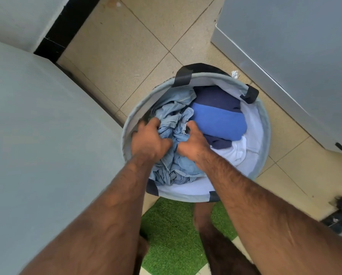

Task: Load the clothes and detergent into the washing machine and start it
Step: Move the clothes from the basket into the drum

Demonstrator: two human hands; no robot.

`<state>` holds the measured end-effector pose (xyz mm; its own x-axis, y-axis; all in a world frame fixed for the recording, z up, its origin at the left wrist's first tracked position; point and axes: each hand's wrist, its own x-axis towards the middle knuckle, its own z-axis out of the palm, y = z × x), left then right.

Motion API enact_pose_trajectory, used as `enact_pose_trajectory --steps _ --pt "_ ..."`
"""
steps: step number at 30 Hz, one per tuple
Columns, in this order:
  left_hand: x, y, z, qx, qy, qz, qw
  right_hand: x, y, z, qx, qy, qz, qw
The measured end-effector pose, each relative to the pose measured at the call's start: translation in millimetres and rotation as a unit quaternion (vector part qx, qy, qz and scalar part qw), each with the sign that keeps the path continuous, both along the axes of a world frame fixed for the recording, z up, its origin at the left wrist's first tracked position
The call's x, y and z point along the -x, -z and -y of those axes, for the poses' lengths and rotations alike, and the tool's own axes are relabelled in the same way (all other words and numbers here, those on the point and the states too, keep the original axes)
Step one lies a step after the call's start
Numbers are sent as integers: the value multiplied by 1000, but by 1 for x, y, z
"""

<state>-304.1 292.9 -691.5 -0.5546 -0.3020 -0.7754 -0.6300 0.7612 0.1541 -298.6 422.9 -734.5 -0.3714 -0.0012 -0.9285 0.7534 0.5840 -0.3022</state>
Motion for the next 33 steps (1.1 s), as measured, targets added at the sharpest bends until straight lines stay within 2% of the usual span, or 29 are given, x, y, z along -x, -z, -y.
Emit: enact_pose_trajectory --steps 3,8,18,23,27,33 --pt "-1 -17 -18 13 7 -15 1000 -5 -3 -13 -13 16 -7 1000" --pt "1 -59 -36 -13 -21 -19 1000 -1 -54 -33 -34 33 -27 999" --pt "20 -186 -61 -90 -169 -72 979 32 -220 -60 -35 22 -70 997" --pt "30 -277 -76 -109 -207 -111 966 33 -307 -76 -26 69 -109 991" --pt "31 -376 -83 -137 -200 -164 956 29 -388 -87 -17 100 -179 979" --pt "30 -498 -72 -191 -221 -244 925 43 -513 -85 5 83 -246 966"
